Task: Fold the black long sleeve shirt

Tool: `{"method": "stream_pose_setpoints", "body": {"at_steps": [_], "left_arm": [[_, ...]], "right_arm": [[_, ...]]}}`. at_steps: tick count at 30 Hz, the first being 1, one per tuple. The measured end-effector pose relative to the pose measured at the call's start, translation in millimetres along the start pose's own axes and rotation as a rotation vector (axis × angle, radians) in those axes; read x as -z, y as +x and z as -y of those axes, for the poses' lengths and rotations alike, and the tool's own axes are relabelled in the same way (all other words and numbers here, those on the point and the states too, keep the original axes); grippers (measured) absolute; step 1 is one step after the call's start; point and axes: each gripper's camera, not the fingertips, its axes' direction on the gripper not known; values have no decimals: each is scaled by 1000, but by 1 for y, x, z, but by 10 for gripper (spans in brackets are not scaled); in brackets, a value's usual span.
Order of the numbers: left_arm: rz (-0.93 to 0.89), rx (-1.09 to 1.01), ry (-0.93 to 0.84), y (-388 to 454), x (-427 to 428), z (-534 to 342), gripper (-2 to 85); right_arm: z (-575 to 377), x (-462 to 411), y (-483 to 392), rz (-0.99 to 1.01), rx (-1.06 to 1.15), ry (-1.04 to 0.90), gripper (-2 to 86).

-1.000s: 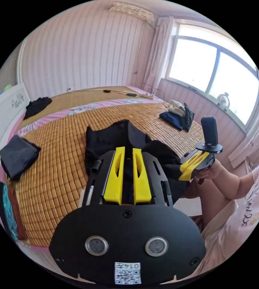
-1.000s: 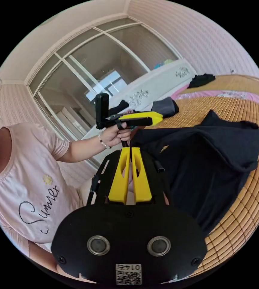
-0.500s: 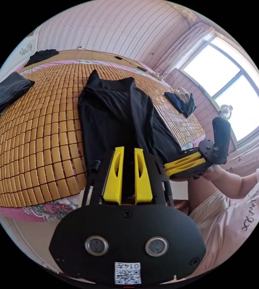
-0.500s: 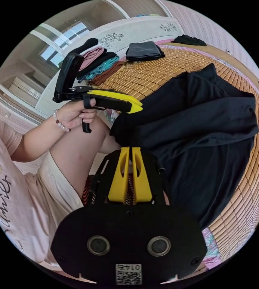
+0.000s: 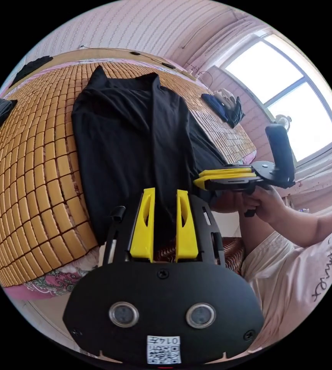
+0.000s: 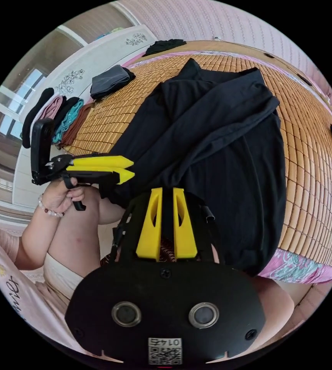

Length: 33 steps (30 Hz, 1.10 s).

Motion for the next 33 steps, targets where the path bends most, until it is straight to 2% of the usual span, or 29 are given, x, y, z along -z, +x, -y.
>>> {"method": "stream_pose_setpoints", "body": {"at_steps": [2, 4, 8, 10, 12, 17, 22, 28, 33], "left_arm": [[55, -34, -33, -3, -1, 3, 20], [26, -32, -23, -9, 10, 4, 0], [-97, -85, 200, -16, 68, -14, -8], [-142, -106, 226, -21, 83, -21, -9], [-131, -84, 203, -32, 86, -25, -7], [-81, 43, -46, -66, 57, -19, 20], [-33, 45, 40, -73, 81, -21, 33], [10, 68, 254, -98, 131, 1, 35], [137, -3, 233, -128, 139, 75, 44]], "right_arm": [[9, 3, 2, 49, -26, 0, 18], [12, 17, -2, 48, -19, 52, 11], [16, 58, -20, 71, 63, 133, 5], [19, 62, -27, 83, 97, 116, 5], [25, 48, -33, 69, 136, 44, 4], [40, 7, -33, -40, 101, -116, 2], [53, 17, -23, -49, 137, -149, 20], [128, 76, 26, -237, 179, 25, 74], [233, 93, 74, -436, 188, 106, 92]]}}
